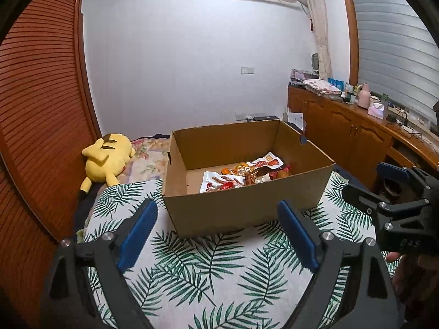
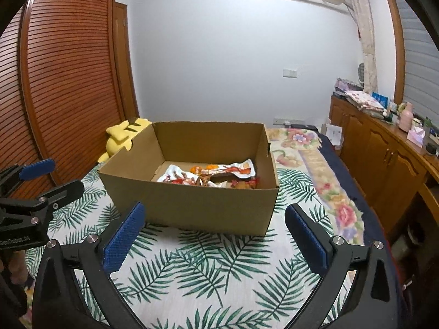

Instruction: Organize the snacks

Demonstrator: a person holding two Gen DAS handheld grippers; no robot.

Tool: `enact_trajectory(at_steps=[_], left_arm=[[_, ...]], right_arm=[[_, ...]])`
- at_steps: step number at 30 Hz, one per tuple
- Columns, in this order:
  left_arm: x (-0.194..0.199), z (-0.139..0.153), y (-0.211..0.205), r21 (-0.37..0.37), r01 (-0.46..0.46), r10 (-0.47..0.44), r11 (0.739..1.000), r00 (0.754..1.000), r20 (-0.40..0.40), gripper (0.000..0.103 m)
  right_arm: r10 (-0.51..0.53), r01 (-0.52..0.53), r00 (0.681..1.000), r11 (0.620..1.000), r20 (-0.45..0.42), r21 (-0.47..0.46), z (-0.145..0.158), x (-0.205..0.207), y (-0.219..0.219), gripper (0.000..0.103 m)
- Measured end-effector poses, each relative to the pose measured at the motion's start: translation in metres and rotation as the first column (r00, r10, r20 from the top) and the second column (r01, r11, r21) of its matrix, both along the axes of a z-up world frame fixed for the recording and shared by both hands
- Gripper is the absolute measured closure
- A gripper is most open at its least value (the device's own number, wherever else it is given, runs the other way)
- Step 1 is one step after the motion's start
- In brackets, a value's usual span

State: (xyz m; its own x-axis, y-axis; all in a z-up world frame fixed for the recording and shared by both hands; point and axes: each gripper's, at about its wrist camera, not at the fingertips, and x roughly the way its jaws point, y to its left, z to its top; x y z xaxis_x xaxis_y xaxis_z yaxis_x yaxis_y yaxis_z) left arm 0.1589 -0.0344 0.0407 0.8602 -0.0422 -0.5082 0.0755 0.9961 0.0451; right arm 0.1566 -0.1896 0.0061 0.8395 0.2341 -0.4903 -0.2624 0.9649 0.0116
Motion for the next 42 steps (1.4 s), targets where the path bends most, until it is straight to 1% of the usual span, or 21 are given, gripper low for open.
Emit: enact_trajectory(at_steps=[7,10,17,23,28,42], left_arm=[[-0.034,0.007,0.000,0.003,-0.012,0.012,1.000,0.999,0.049,0.012],[-0.050,0.009,0.002,-0.012,-0.010,0.011,1.000,0.998,0.062,0.012],[-0.080,0.003,-0.001,-0.013,-0.018,0.019,1.000,0.997,0.077,0.005],[-0.102,-0.004,0.001,-0.008,-0.023,0.023,1.000,0.996,0.082,0.003],[-0.114,-0.008,0.005,-0.027,-0.023,0.025,0.999,0.997,0.070,0.003],[-0.145,-0.010,0.012,-0.046,-0.051,0.055,0.998,0.994,0.094,0.003]], right_arm=[[-0.003,0.003,0.999,1.000,0.032,0.001,0.005,-0.029,-0.003,0.000],[-0.011,0.011,0.999,1.000,0.050,0.005,0.008,-0.045,-0.005,0.000],[-0.023,0.023,0.996,1.000,0.089,0.006,0.012,-0.079,-0.008,0.000],[-0.029,0.028,0.995,1.000,0.097,0.008,0.008,-0.100,-0.008,0.000],[-0.035,0.035,0.993,0.999,0.109,0.003,0.003,-0.115,-0.006,0.000],[-0.044,0.046,0.991,0.999,0.129,-0.012,-0.003,-0.147,-0.005,0.000]])
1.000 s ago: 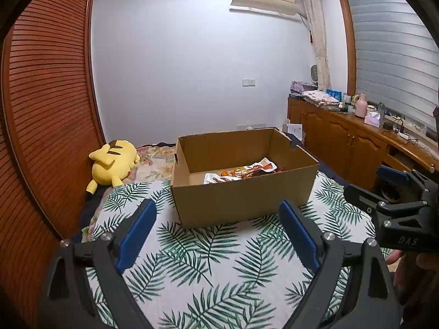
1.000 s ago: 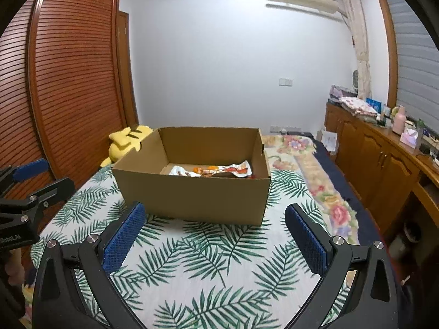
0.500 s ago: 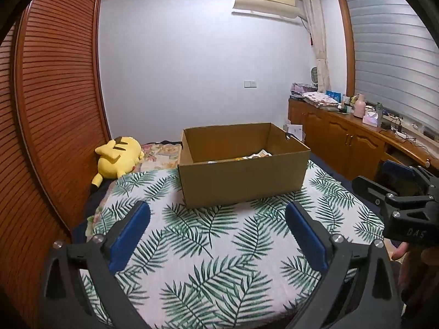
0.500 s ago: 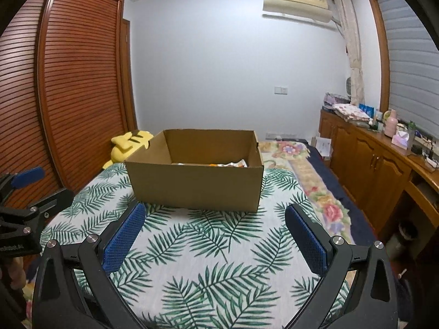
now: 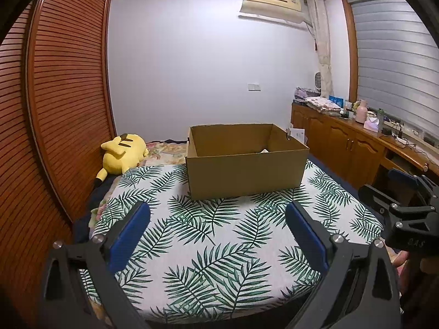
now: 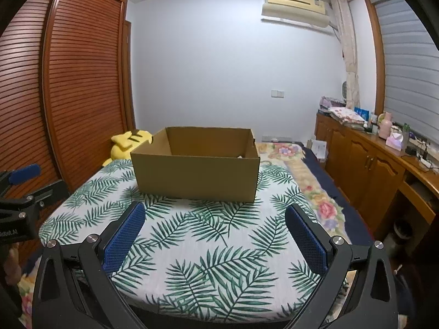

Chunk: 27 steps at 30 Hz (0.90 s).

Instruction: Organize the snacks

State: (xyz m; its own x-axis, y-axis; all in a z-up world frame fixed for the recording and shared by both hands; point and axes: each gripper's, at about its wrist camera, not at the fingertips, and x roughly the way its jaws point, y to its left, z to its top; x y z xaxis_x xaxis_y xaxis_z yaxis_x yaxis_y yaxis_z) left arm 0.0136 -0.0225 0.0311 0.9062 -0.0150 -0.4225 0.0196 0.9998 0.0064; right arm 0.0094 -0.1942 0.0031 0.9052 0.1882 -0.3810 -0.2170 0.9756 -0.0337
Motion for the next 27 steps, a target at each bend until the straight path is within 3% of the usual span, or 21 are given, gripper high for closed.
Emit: enact_trajectory(at_steps=[27], left_arm=[[-0.0038,-0.0013,0.0064,0.003,-0.008,0.008,1.000,1.000,-0.003,0.003]], right_arm=[[-0.013,0.013,1.000,1.000,0.012,0.005,0.0016,-0.0083,0.0010,0.000]])
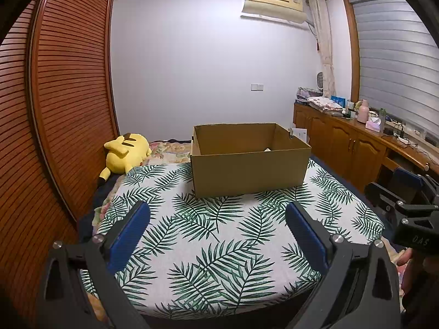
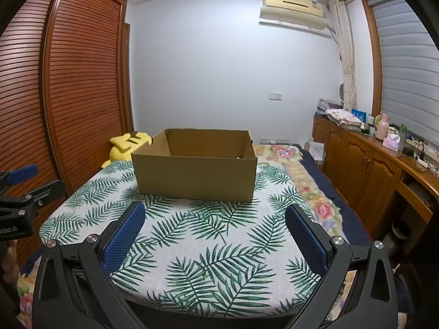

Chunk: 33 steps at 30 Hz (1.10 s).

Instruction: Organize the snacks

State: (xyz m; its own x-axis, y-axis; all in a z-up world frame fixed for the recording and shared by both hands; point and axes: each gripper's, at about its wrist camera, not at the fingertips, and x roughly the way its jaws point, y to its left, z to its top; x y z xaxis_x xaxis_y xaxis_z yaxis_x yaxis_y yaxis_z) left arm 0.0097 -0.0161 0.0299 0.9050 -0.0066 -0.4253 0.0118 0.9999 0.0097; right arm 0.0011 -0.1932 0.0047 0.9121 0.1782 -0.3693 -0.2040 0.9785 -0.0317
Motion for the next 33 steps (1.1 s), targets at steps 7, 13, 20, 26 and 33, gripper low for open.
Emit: enact_trajectory(at_steps=[7,13,20,26,33], left_arm=[[-0.0006,0.0005,-0.0002,0.002,0.001,-0.001,1.000,1.000,0.001,0.003],[-0.0012,0.0002,0.0001,0.002,0.001,-0.001,1.000,1.000,0.002,0.003],[-0.0017,0.0002,0.0003,0.001,0.002,-0.002,1.000,1.000,0.003,0.003],[-0.0022,0.0002,-0.0004,0.001,0.003,-0.003,1.000,1.000,0.004,0.003],[-0.0023,0.0002,-0.0005,0.000,0.002,-0.002,1.000,1.000,0.003,0.003]], right_arm=[[-0.005,0.005,1.000,1.000,0.003,-0.001,0.0004,-0.0016,-0.0012,0.000],[-0.007,0.007,1.000,1.000,0.003,-0.001,0.0012,-0.0033,-0.0025,0.000],[-0.006,0.006,1.000,1.000,0.002,0.001,0.0011,-0.0031,-0.0024,0.000],[-0.008,0.008,1.000,1.000,0.003,0.002,0.0020,-0.0033,-0.0033,0.000],[-0.007,0.007,1.000,1.000,0.002,0.001,0.0018,-0.0034,-0.0036,0.000]])
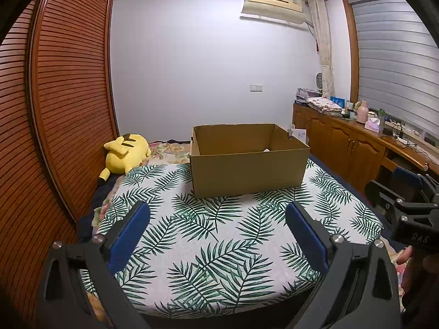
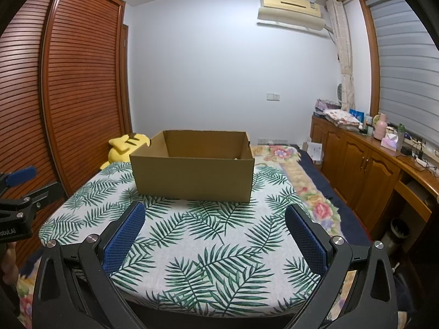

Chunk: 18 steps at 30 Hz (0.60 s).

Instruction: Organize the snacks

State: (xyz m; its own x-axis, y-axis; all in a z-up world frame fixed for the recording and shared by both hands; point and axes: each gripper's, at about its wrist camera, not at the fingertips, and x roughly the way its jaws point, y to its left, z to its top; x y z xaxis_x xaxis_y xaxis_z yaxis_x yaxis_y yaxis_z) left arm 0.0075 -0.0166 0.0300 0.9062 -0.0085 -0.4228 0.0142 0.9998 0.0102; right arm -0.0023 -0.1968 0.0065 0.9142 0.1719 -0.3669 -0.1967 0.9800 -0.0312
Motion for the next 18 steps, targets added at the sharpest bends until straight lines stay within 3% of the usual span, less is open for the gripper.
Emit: enact_trajectory(at_steps=[18], left_arm=[[-0.0008,0.0001,-0.0004,0.000,-0.001,0.001,1.000,1.000,0.002,0.003]], right_arm=[[-0.004,0.004,1.000,1.000,-0.001,0.000,0.0023,-0.0023,-0.0028,0.000]])
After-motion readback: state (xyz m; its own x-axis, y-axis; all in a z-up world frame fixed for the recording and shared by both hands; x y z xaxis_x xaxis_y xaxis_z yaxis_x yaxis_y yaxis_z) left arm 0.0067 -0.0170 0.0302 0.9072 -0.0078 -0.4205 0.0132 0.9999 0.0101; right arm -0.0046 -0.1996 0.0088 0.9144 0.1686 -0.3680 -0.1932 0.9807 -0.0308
